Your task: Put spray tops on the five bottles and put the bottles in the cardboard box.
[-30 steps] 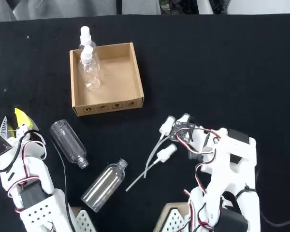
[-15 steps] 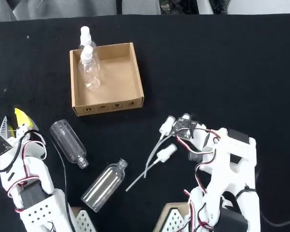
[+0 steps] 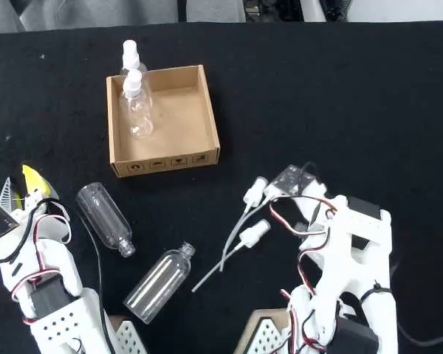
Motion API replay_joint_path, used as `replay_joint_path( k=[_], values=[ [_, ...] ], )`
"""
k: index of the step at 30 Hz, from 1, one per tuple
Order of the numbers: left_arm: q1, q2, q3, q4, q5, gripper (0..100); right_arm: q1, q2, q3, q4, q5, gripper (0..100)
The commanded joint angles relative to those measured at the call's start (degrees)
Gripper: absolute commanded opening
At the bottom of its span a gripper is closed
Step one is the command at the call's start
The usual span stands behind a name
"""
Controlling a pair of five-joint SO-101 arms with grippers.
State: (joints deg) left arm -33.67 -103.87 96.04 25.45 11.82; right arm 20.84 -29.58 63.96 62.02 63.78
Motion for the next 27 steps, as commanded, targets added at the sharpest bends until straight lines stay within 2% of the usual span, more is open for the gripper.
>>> replay_joint_path(
  k=[1,7,13,16,21,27],
  values=[
    [0.66,-0.26,1.36,-1.32,-0.44,11,2.20,-3.21,-0.40,-1.05,-5.54,25.1],
    [0.66,-0.26,1.36,-1.32,-0.44,11,2.11,-3.21,-0.40,-0.70,-12.75,25.1],
    [0.66,-0.26,1.36,-1.32,-0.44,11,1.85,-3.12,-0.40,-0.62,-13.19,25.5],
    [0.66,-0.26,1.36,-1.32,-0.44,11,1.76,-3.12,-0.31,-0.53,-10.90,27.7],
    [0.75,-0.26,1.36,-1.23,-0.44,11,2.11,-3.12,0.04,-0.53,-6.95,38.6],
    [0.75,-0.26,1.36,-1.23,-0.44,11,2.20,-3.12,-0.13,-0.53,-1.67,36.1]
  ],
)
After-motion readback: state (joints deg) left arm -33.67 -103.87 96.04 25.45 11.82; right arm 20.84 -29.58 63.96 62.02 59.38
